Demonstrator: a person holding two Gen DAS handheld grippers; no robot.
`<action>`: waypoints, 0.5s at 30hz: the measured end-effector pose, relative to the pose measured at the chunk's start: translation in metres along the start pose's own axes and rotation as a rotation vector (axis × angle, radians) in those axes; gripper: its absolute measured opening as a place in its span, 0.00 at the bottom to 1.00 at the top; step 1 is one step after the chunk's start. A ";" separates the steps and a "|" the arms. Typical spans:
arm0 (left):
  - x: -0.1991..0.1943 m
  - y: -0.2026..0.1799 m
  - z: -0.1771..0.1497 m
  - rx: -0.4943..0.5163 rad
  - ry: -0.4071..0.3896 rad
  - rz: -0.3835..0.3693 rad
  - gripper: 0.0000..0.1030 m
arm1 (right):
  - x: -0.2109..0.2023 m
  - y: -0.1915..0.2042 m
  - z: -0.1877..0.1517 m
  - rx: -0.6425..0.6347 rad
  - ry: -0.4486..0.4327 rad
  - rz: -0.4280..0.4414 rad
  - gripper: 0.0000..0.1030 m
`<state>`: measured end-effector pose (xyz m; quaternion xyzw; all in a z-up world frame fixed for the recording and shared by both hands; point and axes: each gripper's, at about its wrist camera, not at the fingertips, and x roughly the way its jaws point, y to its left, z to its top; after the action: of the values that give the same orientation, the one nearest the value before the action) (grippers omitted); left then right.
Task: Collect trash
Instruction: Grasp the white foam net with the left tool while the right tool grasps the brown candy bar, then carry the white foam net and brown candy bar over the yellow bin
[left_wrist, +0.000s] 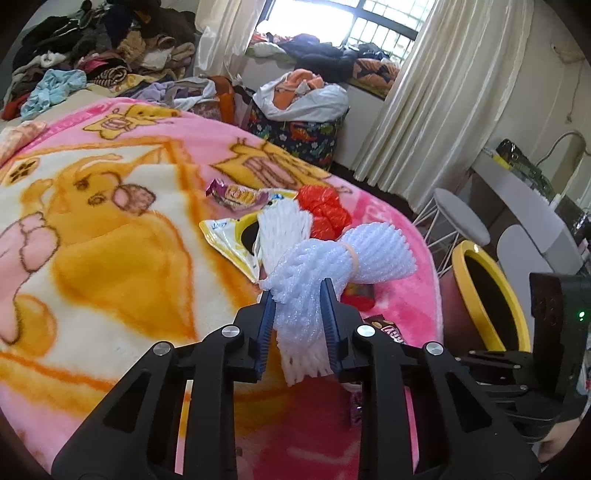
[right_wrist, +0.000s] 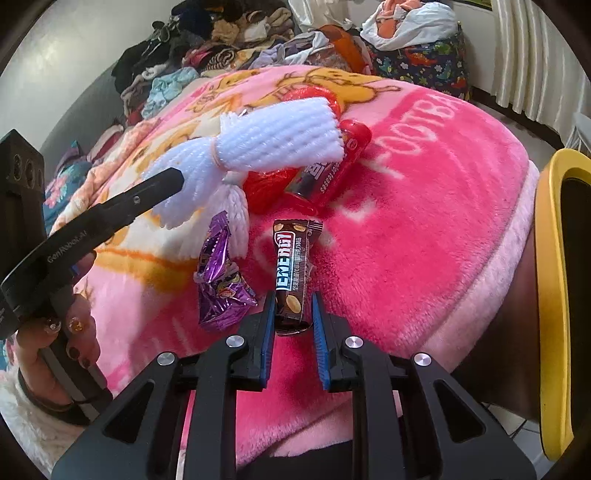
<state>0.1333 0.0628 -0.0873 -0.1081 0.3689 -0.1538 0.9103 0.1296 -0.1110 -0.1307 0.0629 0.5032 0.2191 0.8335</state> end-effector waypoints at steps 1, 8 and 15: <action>-0.002 -0.001 0.001 0.002 -0.006 -0.003 0.18 | -0.002 0.000 -0.001 -0.001 -0.005 0.004 0.18; -0.015 -0.013 0.009 0.016 -0.041 -0.003 0.18 | -0.015 0.003 -0.002 -0.002 -0.036 0.019 0.18; -0.027 -0.026 0.016 0.015 -0.069 -0.022 0.18 | -0.037 -0.003 -0.001 0.014 -0.094 0.029 0.18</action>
<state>0.1205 0.0496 -0.0508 -0.1104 0.3349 -0.1628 0.9215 0.1154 -0.1293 -0.1023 0.0863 0.4641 0.2246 0.8525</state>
